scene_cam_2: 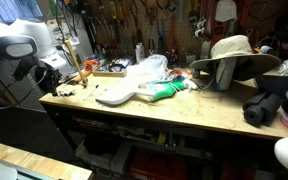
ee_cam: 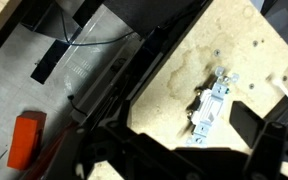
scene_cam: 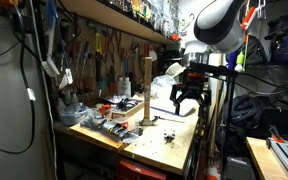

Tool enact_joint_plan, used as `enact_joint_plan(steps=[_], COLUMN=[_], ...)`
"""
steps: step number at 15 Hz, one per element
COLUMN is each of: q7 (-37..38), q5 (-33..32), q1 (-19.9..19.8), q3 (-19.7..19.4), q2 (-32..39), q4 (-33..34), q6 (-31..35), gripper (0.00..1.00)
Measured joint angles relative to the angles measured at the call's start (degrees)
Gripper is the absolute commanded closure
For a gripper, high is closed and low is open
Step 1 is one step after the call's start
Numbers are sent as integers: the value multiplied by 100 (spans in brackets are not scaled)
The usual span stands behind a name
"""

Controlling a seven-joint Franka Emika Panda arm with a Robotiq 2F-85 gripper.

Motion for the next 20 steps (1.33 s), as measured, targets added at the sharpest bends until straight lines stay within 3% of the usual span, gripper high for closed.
enact_joint_plan(steps=[8,19,20], q7=[425,1381,1448], q5=[139,139,124], q1=[297,502,506], q3=[53,151,152], q2=[675,1415,1498], q4=[59,690,729], q6=[541,915,963], gripper=[0,0,25])
